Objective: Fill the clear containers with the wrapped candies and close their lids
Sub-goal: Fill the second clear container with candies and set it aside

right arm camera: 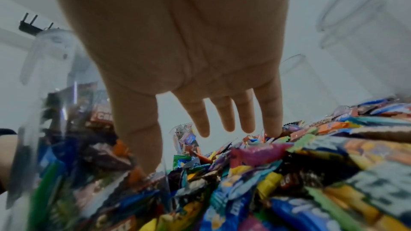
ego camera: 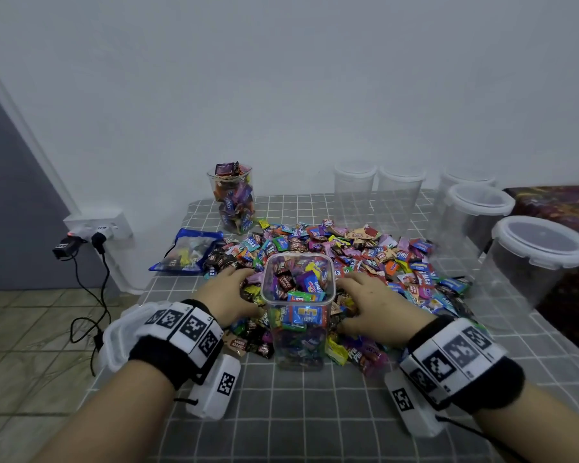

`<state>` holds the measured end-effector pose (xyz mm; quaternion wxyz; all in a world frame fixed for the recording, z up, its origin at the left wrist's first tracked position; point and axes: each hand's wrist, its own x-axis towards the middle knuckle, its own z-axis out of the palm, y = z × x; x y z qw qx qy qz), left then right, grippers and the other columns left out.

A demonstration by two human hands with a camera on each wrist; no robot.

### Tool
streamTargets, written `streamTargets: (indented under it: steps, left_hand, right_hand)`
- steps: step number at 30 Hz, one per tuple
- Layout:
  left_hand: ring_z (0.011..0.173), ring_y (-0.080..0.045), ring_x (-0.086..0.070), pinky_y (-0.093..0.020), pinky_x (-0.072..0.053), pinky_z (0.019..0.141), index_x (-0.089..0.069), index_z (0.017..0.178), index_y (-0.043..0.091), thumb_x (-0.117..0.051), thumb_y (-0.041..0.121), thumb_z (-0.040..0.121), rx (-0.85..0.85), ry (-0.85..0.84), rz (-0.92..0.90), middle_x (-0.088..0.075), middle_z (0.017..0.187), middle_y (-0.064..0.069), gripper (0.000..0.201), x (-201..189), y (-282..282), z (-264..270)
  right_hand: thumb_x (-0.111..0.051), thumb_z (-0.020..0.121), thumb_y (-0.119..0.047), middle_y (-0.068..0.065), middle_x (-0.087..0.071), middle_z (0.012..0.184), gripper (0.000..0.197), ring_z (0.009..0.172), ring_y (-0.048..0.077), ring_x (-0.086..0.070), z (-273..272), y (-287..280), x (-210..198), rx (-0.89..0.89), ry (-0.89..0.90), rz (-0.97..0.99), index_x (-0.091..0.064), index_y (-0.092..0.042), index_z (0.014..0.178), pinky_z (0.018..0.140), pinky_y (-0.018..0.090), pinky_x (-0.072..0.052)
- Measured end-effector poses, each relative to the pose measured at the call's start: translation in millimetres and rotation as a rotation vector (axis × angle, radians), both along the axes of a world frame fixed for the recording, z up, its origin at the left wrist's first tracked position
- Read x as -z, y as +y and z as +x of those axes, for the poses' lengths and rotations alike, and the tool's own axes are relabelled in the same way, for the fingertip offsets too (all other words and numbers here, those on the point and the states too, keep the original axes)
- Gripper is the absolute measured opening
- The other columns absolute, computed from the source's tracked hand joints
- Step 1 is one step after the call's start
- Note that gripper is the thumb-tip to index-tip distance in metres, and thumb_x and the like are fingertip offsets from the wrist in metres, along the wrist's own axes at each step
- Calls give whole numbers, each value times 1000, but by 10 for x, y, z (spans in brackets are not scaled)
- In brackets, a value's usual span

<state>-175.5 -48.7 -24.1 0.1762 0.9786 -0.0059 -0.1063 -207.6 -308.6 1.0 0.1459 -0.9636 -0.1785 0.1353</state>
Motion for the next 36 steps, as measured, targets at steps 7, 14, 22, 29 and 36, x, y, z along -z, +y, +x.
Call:
streamTargets:
  steps: [7, 14, 22, 29, 36]
  left_hand:
    - [142, -31, -16, -50, -29, 111, -13, 148, 37, -73, 64, 57, 37, 144, 172, -19, 155, -6, 112, 141, -25, 122]
    - [137, -35, -29, -50, -39, 104, -10, 147, 39, -79, 56, 60, 52, 200, 252, -15, 154, -9, 112, 115, -142, 94]
    - [107, -23, -58, -38, -50, 92, -59, 117, 31, -71, 46, 77, 146, 204, 235, -60, 122, -1, 45, -42, -247, -32]
    - [99, -22, -61, -29, -48, 82, -65, 105, 18, -63, 31, 86, 131, 124, 246, -66, 110, -4, 23, -160, -316, -92]
    - [105, -24, -57, -30, -47, 87, -67, 104, 16, -54, 29, 92, 147, 88, 285, -65, 111, -7, 22, -159, -307, -83]
  right_hand:
    - [-67, 81, -45, 2, -18, 152, 92, 137, 24, -22, 132, 47, 66, 41, -23, -52, -9, -27, 150, 104, 45, -39]
    - [-72, 75, -50, 2, 11, 159, 113, 146, 25, -2, 246, 110, 95, -18, 55, -207, 11, -30, 150, 113, 47, -27]
    - [-68, 75, -56, -4, -7, 158, 101, 131, 28, -34, 326, 153, 183, -73, 14, -320, -4, -35, 151, 95, 42, -46]
    - [-66, 84, -40, 7, -39, 133, 64, 115, 28, -50, 268, 198, 163, -76, -35, -278, -37, -32, 140, 92, 39, -48]
    - [-61, 89, -26, 5, -49, 125, 38, 108, 26, -55, 233, 210, 130, -73, -42, -219, -55, -24, 127, 89, 37, -49]
